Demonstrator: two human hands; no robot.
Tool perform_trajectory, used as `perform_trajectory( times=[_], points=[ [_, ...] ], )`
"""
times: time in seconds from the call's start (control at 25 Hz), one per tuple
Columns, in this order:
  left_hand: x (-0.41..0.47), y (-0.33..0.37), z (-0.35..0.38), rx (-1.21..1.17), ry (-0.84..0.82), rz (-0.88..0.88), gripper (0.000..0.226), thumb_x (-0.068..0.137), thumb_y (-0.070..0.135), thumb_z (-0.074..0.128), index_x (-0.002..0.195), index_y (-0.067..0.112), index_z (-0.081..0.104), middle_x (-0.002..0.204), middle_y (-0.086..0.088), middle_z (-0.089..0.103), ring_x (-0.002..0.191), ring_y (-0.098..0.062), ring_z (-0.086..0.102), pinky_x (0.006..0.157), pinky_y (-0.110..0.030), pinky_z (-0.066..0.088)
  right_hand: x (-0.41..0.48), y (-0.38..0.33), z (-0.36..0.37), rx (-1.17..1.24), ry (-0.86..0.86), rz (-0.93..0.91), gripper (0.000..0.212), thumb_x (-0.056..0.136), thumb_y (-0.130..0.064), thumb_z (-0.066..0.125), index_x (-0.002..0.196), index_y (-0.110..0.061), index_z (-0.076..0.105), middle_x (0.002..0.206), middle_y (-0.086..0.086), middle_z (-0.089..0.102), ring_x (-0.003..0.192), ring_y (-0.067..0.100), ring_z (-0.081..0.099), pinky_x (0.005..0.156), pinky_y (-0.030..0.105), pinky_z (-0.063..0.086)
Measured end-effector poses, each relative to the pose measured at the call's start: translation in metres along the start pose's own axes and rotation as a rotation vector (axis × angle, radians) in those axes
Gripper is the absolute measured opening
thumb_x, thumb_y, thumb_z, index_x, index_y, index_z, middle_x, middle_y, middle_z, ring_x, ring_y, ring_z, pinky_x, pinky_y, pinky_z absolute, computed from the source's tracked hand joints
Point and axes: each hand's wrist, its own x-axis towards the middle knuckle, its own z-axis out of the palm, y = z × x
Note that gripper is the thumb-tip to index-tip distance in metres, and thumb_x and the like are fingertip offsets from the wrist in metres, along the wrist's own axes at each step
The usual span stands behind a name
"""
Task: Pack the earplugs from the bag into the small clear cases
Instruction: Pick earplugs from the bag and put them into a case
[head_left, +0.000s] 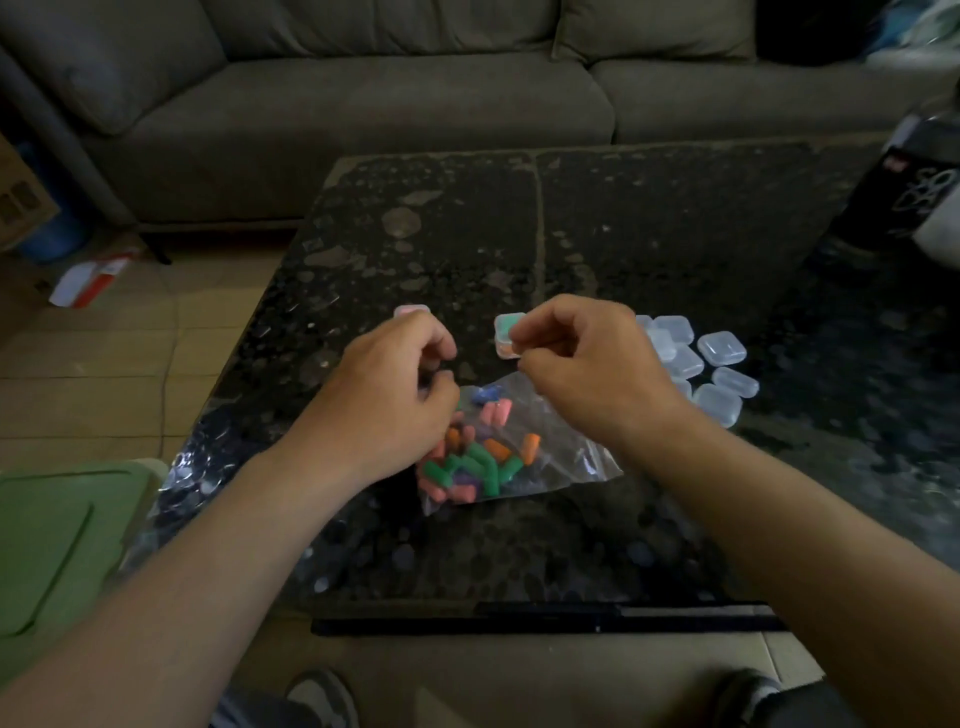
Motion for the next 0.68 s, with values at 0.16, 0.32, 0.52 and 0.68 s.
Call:
perform_trajectory(
  times=[0.16,0.32,0.52,0.68],
  points=[
    [-0.001,0.018,0.019,0.056,-0.074,0.073,0.014,0.093,0.022,0.068,0.106,0.022,0.064,0.104,0.010,0.059,0.095,-0.008,0.060,0.077,-0.028,0.054,-0.007,0.017,-0.043,-0.077,0.076,0.111,0.019,0.092,-0.011,0.067,0.091,-0.030,0.067,0.088,-0.011,0.067,0.082,0.004,0.066,0.068,0.021,0.054],
    [-0.001,0.033,0.035,0.055,-0.115,0.144,0.012,0.094,0.026,0.068,0.102,0.029,0.059,0.104,0.014,0.055,0.093,-0.008,0.059,0.080,-0.032,0.052,-0.014,0.032,-0.065,-0.411,-0.006,0.134,0.012,0.094,-0.014,0.063,0.098,-0.025,0.065,0.093,-0.006,0.066,0.082,0.008,0.063,0.066,0.023,0.051],
    [-0.003,0.045,0.053,0.057,-0.184,0.244,0.016,0.094,0.025,0.067,0.110,0.021,0.064,0.107,0.011,0.055,0.083,-0.006,0.053,0.077,-0.025,0.044,-0.028,0.041,-0.073,-0.691,-0.145,0.160,0.016,0.092,-0.023,0.065,0.106,-0.016,0.067,0.099,0.003,0.068,0.088,0.018,0.063,0.077,0.032,0.056],
    [-0.001,0.049,0.060,0.077,-0.213,0.271,0.017,0.095,0.025,0.066,0.112,0.022,0.064,0.108,0.012,0.053,0.100,-0.006,0.053,0.086,-0.027,0.046,-0.034,0.044,-0.069,-0.735,-0.210,0.136,0.022,0.092,-0.027,0.064,0.110,-0.016,0.064,0.103,0.003,0.066,0.091,0.019,0.063,0.075,0.031,0.054]
  ],
)
